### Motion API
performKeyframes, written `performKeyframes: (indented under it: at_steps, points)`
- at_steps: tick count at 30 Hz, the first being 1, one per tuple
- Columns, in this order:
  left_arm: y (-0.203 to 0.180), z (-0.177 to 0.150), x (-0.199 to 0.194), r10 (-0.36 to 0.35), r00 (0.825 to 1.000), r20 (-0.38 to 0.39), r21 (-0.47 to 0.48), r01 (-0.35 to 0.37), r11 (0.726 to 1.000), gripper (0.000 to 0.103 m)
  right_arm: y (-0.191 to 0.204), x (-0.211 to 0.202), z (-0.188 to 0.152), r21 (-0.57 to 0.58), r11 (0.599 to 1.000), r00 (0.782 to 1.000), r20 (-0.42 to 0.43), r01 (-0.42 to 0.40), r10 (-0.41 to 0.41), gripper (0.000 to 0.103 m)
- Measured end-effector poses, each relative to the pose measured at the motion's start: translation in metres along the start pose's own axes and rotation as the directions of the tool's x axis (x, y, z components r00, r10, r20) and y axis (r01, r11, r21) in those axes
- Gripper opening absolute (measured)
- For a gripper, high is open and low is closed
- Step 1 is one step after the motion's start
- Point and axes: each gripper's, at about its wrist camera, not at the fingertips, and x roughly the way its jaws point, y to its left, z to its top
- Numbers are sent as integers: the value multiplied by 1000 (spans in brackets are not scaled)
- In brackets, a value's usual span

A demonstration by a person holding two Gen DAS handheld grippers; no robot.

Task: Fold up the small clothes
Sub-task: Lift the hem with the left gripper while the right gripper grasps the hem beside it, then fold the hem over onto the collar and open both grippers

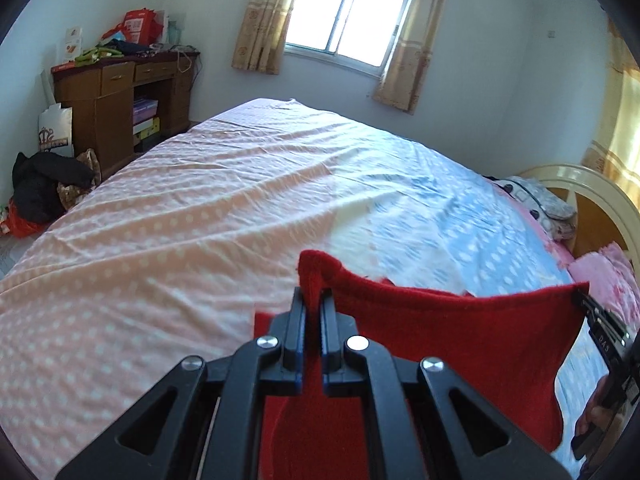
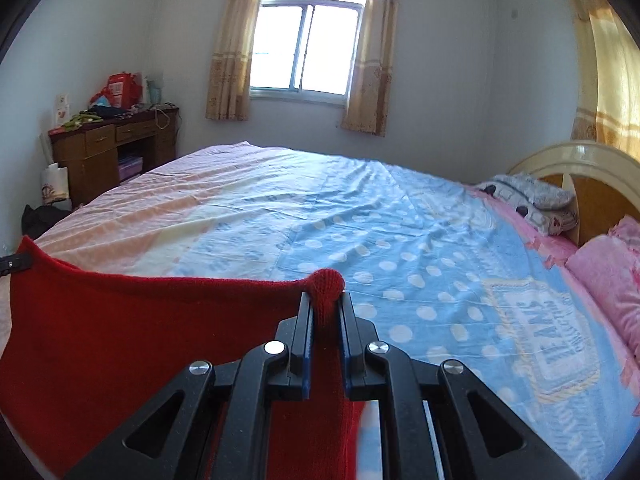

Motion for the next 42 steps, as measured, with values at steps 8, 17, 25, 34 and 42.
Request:
performKeyframes:
  at_steps: [8,17,25,34,42]
  points:
    - [-9,-1,74,91,993,-81,32,-89,996,6,7,80,-26,36,998,992,-119,52,-47,10]
    - [-10,-14,92,186,973,-138,59,-179,982,9,10,101,-31,26,999,981,-192,37,-31,10]
    - [1,-16,100,198,961,-192,12,-199,980,17,2,131,-40,73,997,938,-347,23,4,23]
    - [-1,-14,105,235,953,-190,32,-234,972,22,-7,118,-35,102,988,948,-310,113,-77,52]
    - [-7,-15,108,291,939,-182,80,-281,956,25,40,33,-25,-20,999,997,-78,26,-28,45]
